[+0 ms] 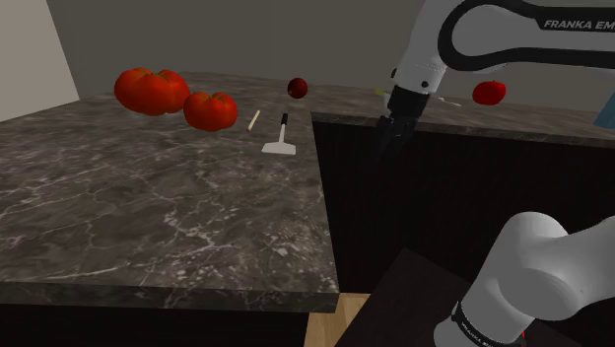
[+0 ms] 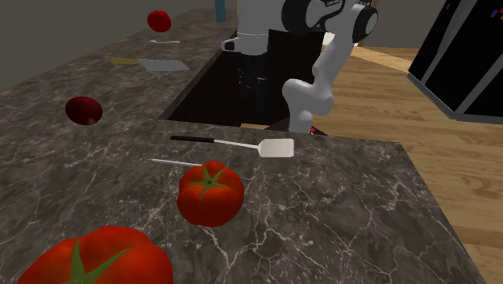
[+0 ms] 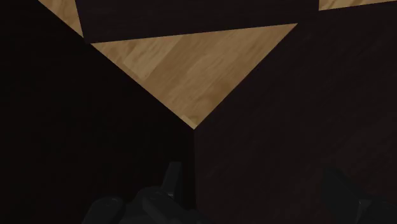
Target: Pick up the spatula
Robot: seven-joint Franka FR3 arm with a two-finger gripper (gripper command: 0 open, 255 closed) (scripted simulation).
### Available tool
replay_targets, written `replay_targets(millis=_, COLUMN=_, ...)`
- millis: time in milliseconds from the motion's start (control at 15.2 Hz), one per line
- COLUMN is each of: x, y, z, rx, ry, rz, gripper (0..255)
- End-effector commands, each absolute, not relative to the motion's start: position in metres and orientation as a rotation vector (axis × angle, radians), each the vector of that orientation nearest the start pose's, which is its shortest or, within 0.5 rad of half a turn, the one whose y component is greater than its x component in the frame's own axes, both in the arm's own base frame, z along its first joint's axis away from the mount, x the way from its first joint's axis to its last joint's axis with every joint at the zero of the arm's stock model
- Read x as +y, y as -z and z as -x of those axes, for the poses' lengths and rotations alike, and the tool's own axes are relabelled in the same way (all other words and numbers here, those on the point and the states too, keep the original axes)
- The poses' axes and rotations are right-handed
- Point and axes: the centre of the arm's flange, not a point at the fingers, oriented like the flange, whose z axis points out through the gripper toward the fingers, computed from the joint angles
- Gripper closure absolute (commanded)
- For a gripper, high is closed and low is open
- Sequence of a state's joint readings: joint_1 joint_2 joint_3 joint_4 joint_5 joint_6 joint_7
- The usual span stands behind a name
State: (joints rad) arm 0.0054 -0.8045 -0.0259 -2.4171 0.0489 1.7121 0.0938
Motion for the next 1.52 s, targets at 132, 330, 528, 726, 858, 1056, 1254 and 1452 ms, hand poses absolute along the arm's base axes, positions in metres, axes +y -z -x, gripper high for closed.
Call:
replay_targets(millis=132, x=0.019, y=-0.59, z=-0.328, rx=0.281, ry=0.144, rz=3.063, gripper=0)
replay_targets(millis=330, x=0.051, y=-0.605, z=-0.35, rx=0.446, ry=0.137, rz=3.058, gripper=0)
replay_targets(millis=528, x=0.082, y=-0.619, z=-0.376, rx=0.611, ry=0.13, rz=3.044, gripper=0)
replay_targets(millis=726, x=0.109, y=-0.633, z=-0.405, rx=0.775, ry=0.123, rz=3.022, gripper=0)
replay_targets(millis=858, x=0.125, y=-0.642, z=-0.426, rx=0.885, ry=0.118, rz=3.002, gripper=0)
replay_targets(millis=1056, x=0.147, y=-0.655, z=-0.459, rx=1.048, ry=0.11, rz=2.964, gripper=0)
replay_targets(millis=1254, x=0.166, y=-0.668, z=-0.495, rx=1.21, ry=0.101, rz=2.918, gripper=0)
replay_targets(millis=1452, x=0.174, y=-0.669, z=-0.516, rx=1.3, ry=0.096, rz=2.888, gripper=0)
